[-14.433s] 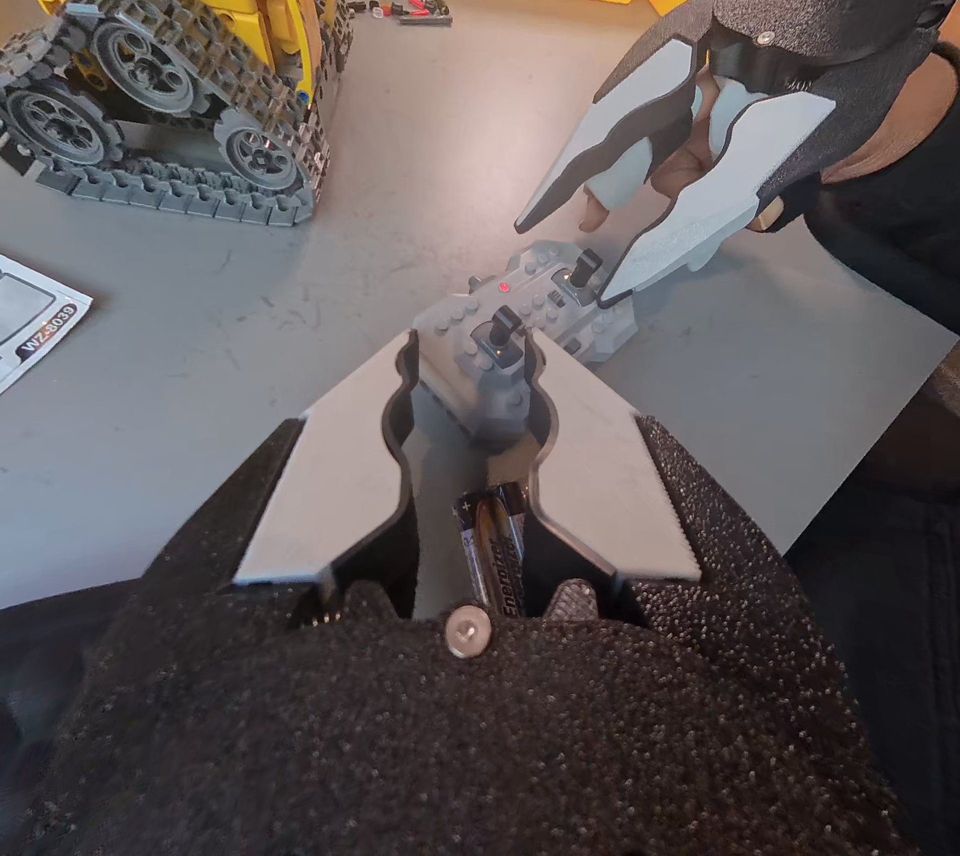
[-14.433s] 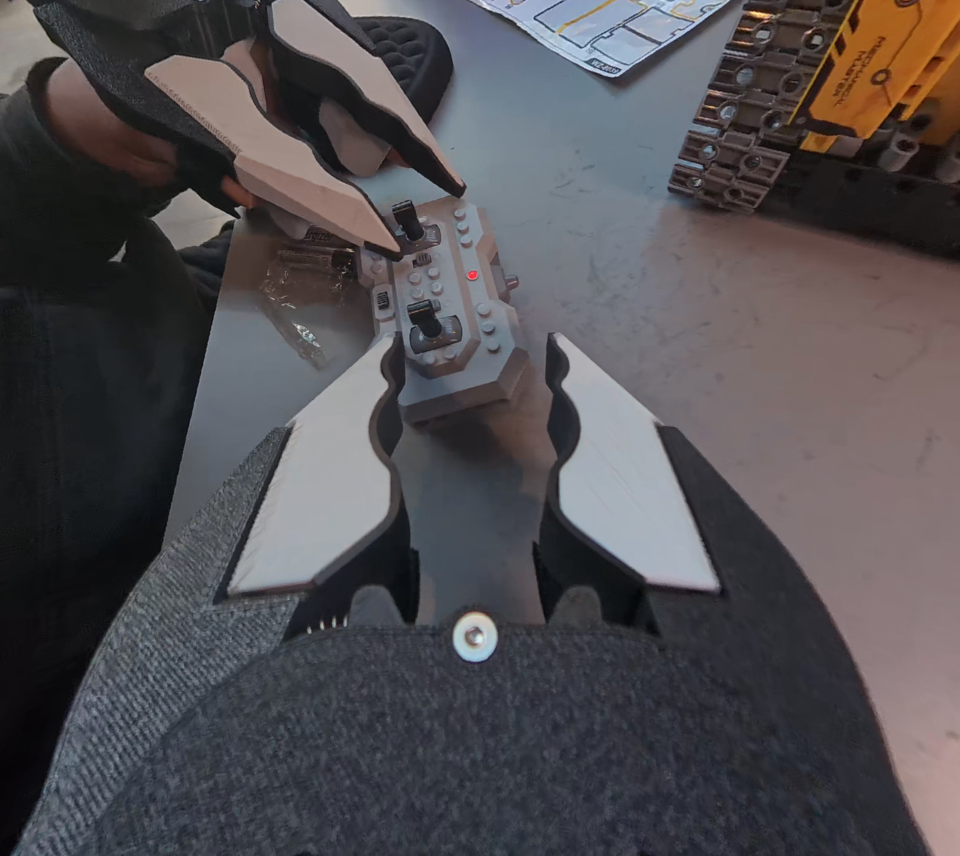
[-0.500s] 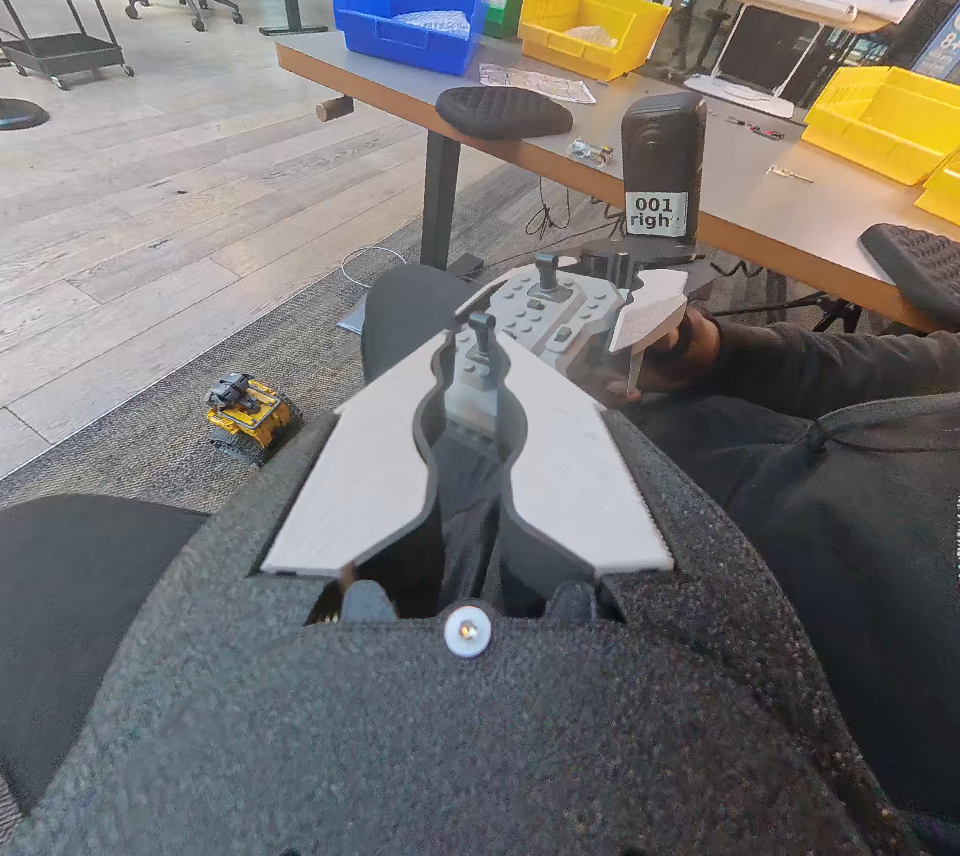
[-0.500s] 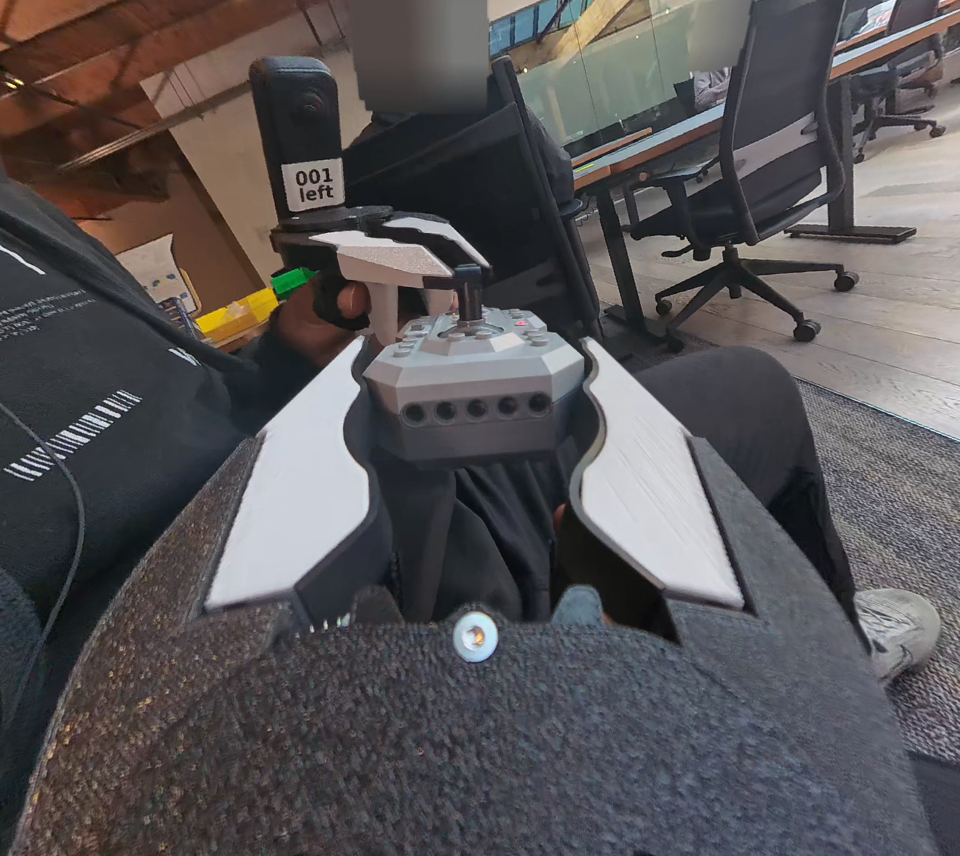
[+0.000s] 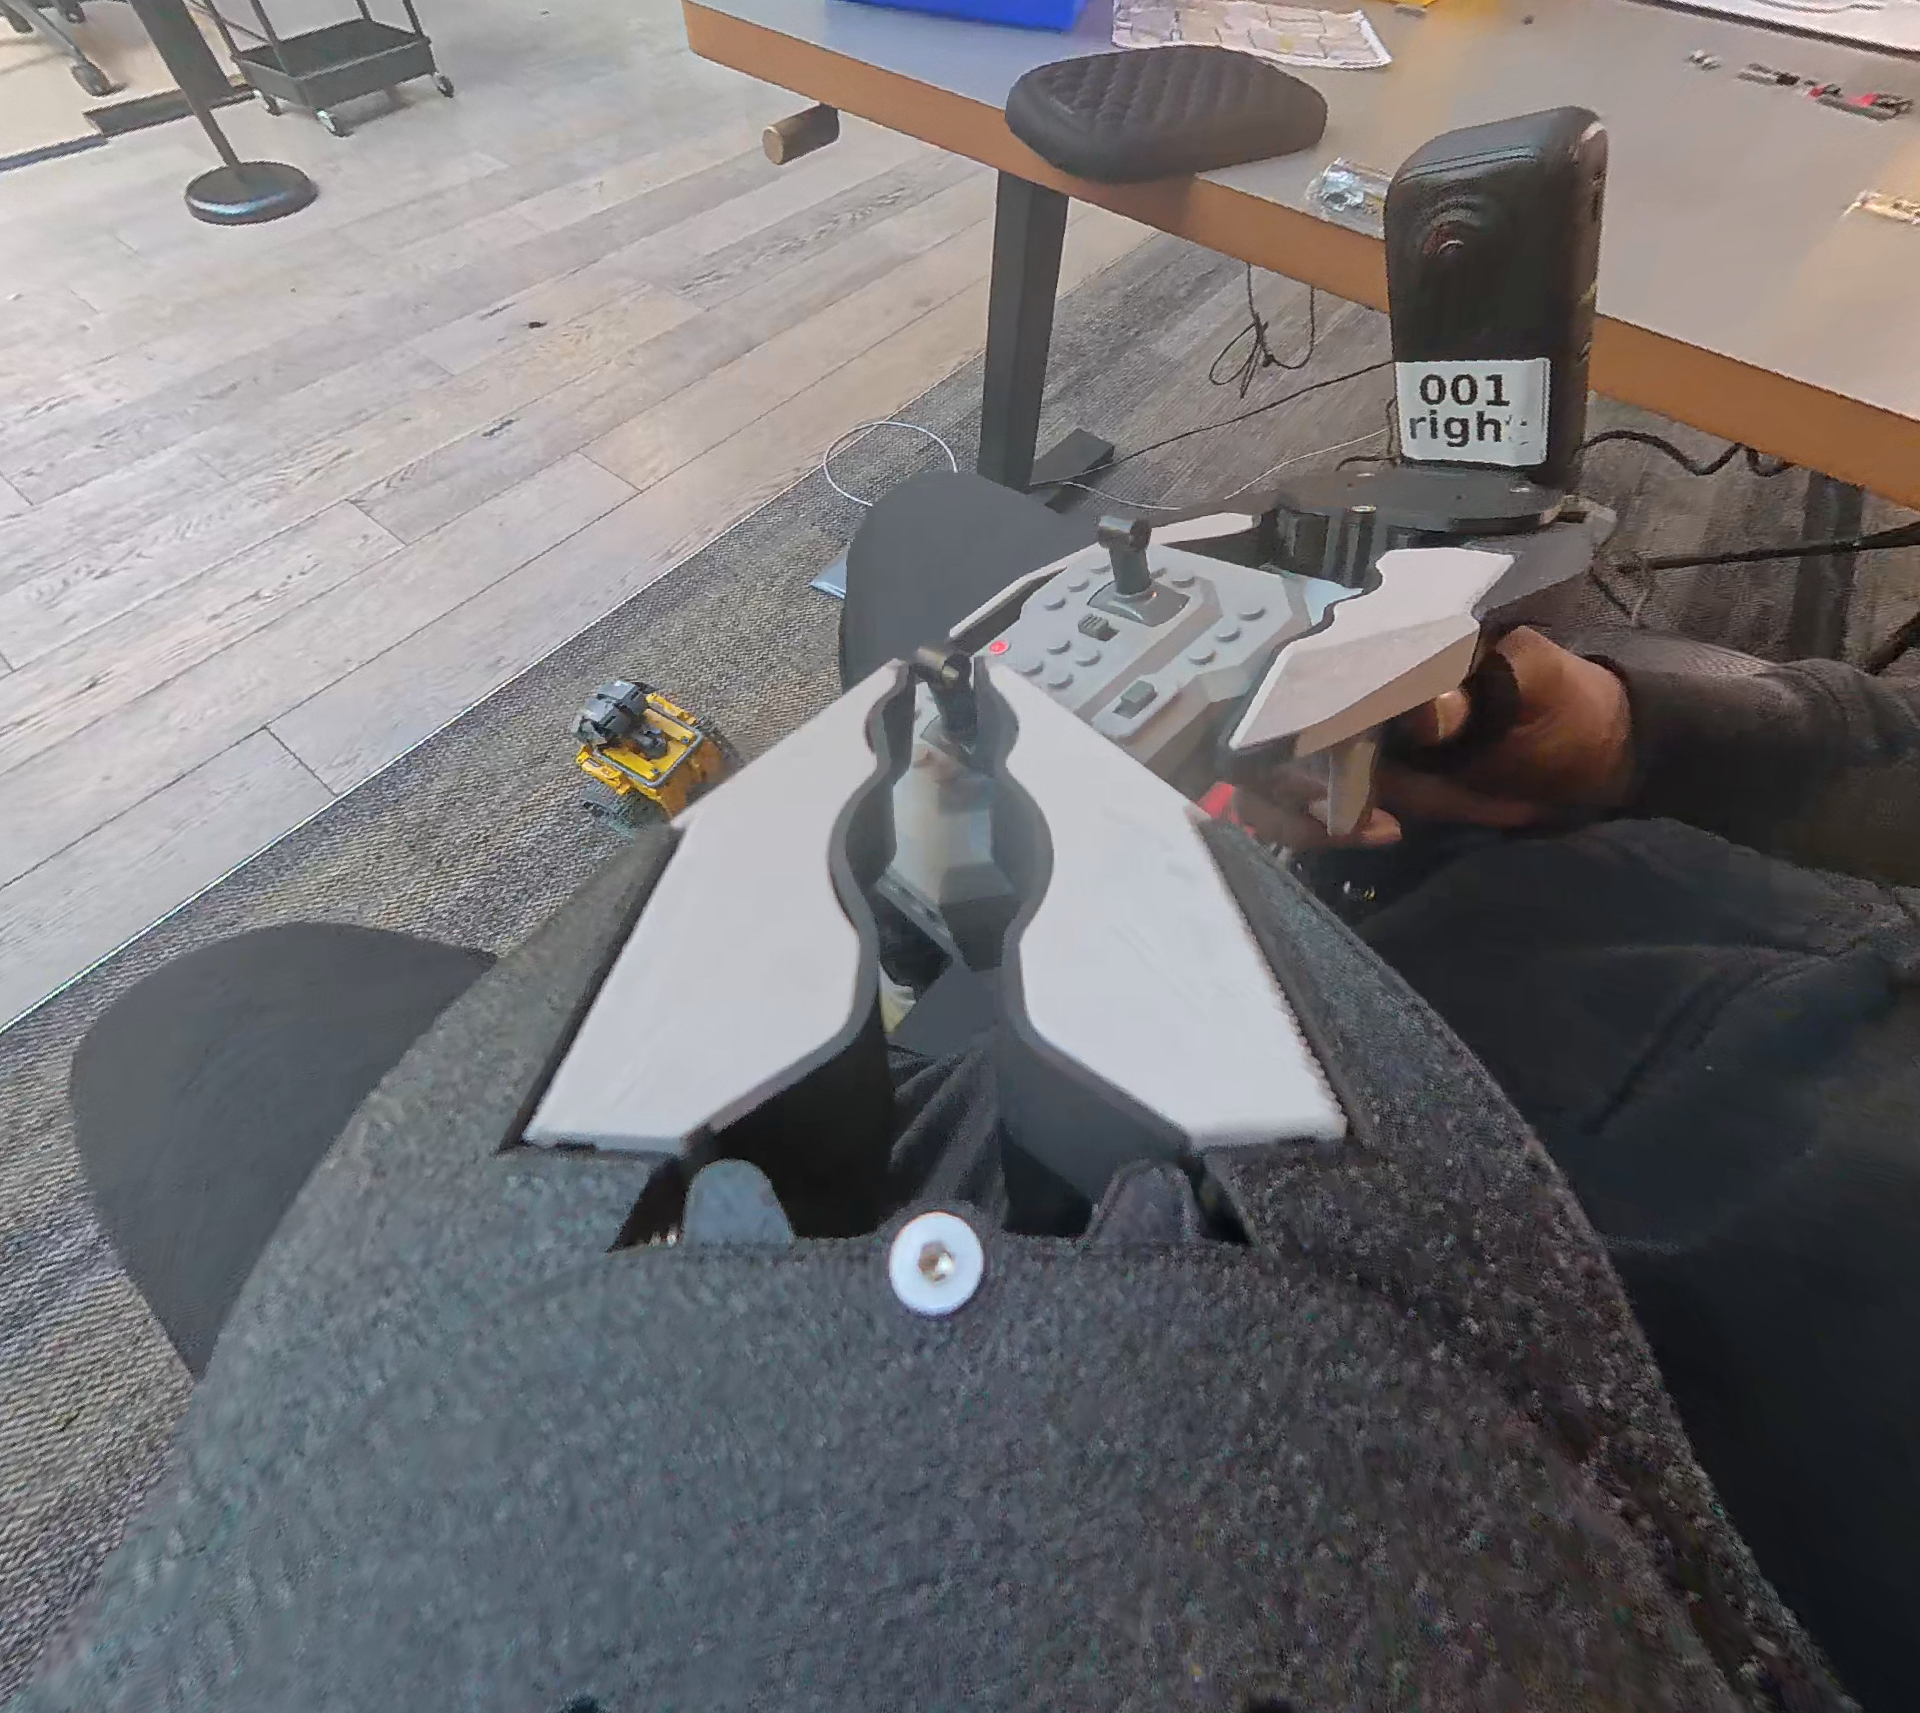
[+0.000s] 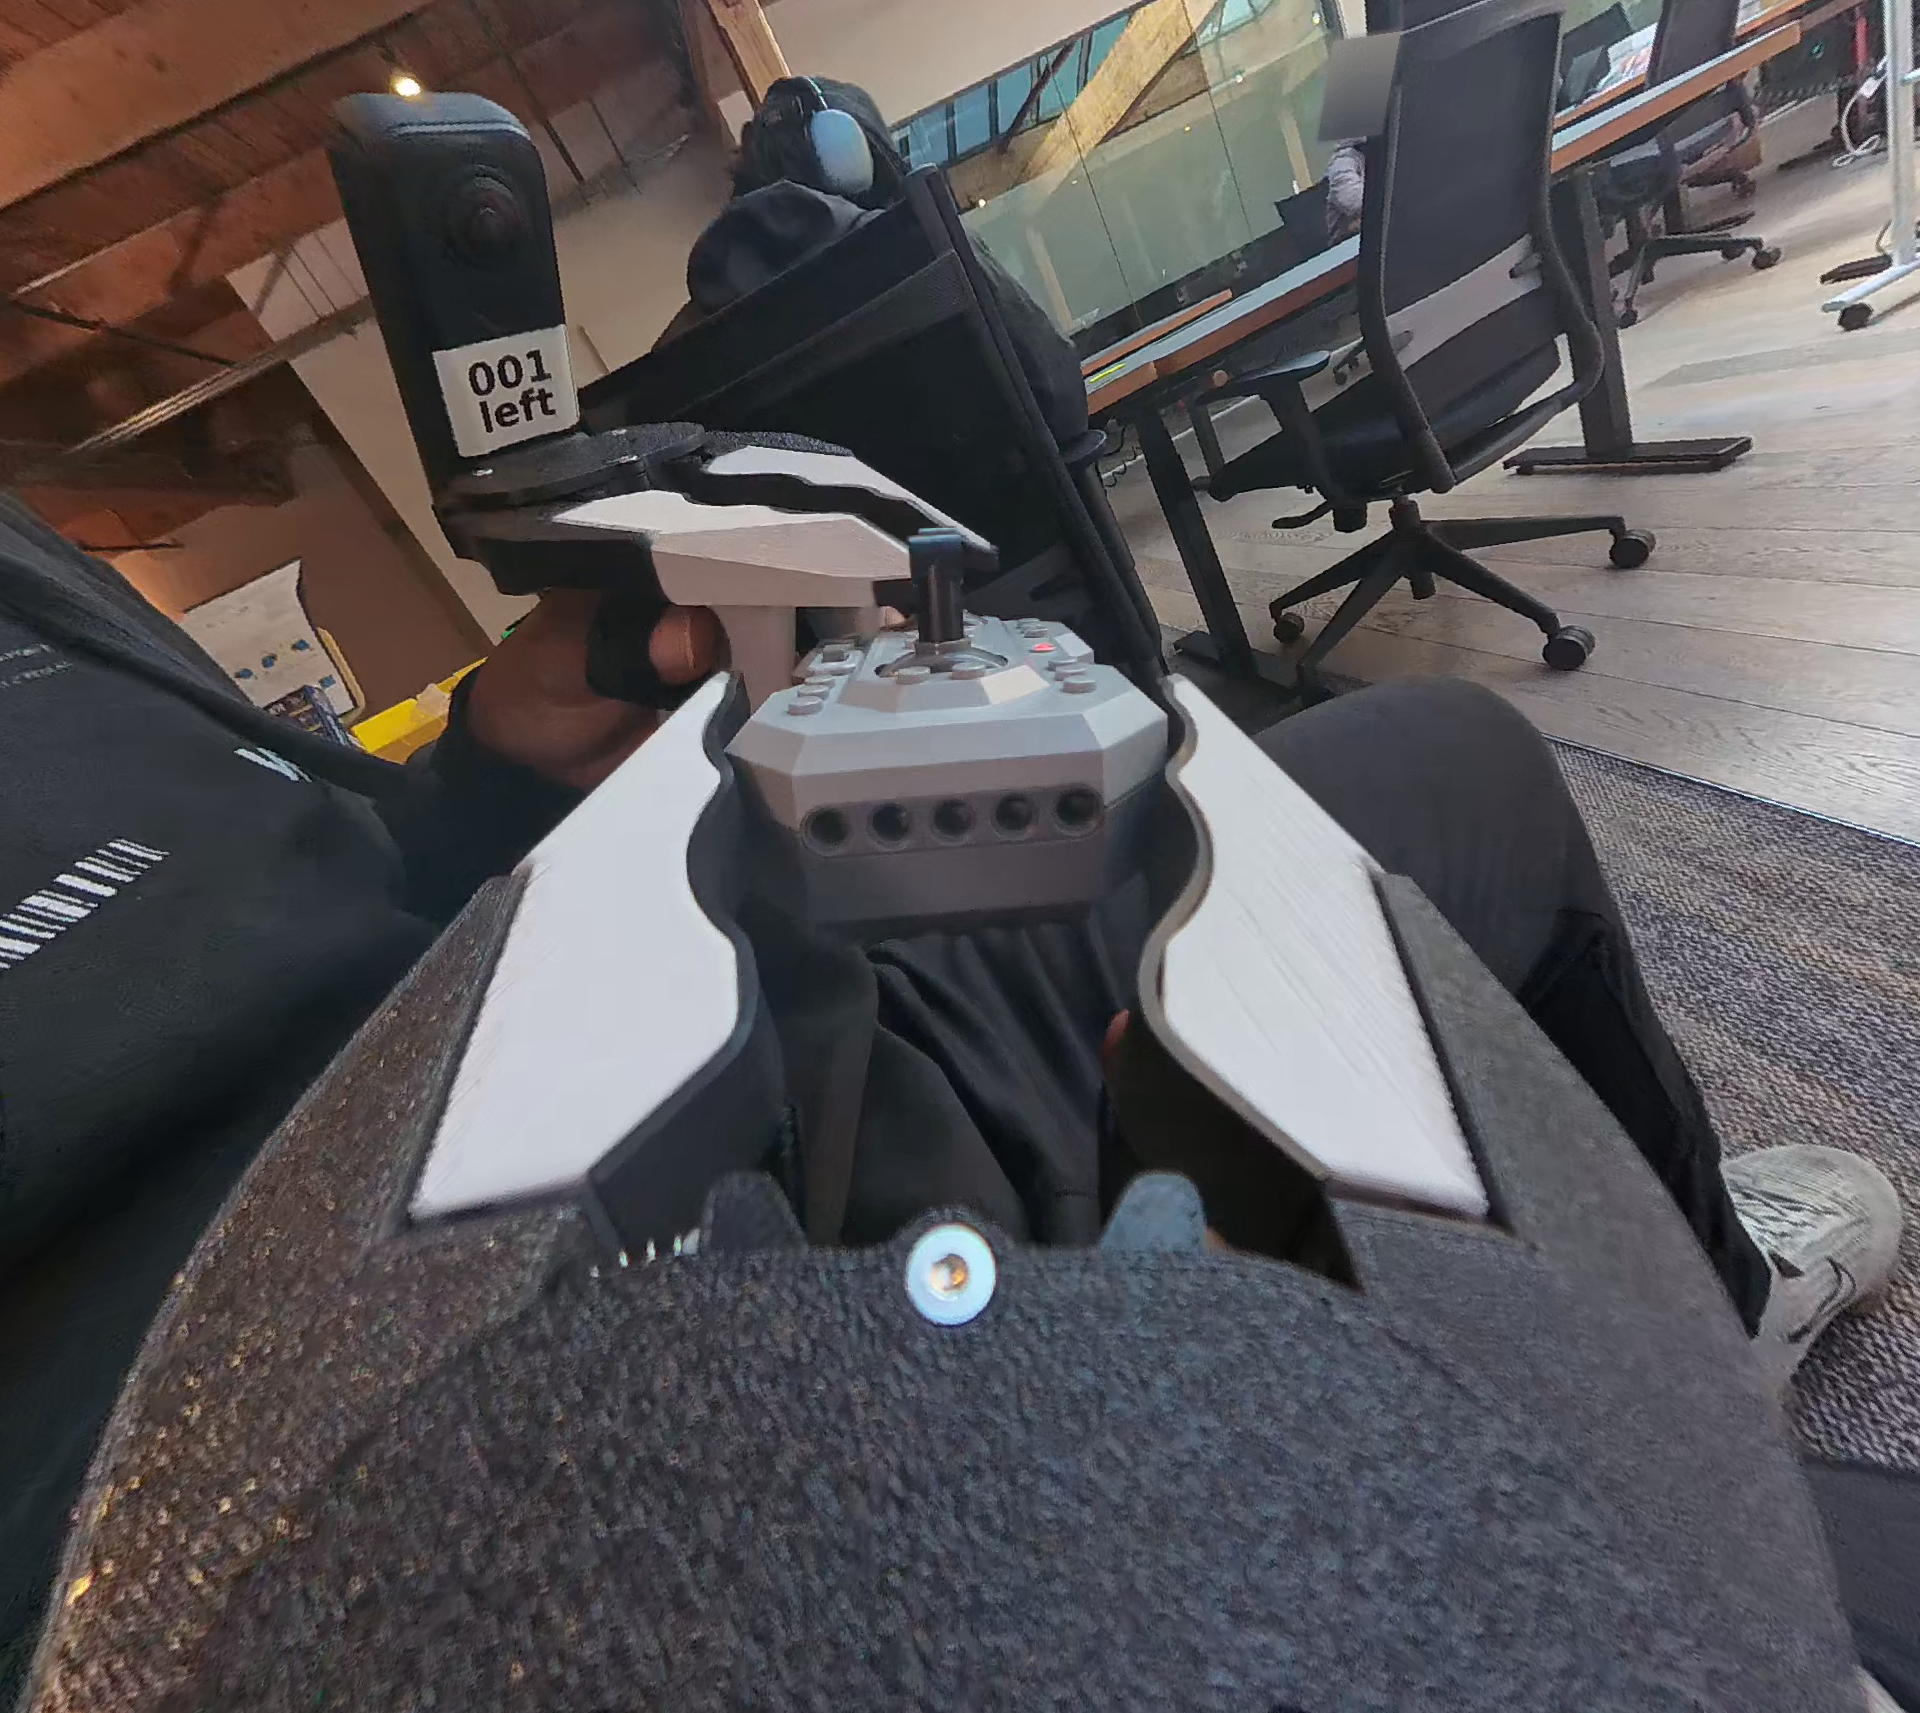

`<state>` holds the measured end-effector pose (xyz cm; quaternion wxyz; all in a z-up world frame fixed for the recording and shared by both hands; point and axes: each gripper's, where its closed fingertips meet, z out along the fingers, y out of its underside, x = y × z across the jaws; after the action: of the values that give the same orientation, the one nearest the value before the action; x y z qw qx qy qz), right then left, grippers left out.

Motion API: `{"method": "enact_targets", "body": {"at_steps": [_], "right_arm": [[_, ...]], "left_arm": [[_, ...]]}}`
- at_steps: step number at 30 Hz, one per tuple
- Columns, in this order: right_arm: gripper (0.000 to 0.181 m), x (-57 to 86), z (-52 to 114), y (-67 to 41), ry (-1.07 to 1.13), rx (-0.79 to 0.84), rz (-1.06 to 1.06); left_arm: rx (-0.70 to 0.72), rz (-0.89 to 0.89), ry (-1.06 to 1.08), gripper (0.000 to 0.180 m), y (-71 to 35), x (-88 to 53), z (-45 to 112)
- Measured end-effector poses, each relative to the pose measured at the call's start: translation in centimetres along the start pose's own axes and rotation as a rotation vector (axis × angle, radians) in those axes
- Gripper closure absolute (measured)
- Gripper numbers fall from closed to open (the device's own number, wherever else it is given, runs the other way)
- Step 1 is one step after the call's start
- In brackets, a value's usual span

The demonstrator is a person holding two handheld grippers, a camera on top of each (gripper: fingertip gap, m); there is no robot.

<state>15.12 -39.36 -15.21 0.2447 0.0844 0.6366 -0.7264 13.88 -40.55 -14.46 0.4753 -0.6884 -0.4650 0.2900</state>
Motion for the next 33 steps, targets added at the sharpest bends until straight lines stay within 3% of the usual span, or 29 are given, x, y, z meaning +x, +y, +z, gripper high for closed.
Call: {"method": "enact_targets", "body": {"at_steps": [33], "right_arm": [[0.105,1.2,1.0,-0.3,0.050,0.038,-0.029]], "left_arm": [[-0.042,-0.020,-0.087,0.172,-0.1,-1.4,0.5]]}}
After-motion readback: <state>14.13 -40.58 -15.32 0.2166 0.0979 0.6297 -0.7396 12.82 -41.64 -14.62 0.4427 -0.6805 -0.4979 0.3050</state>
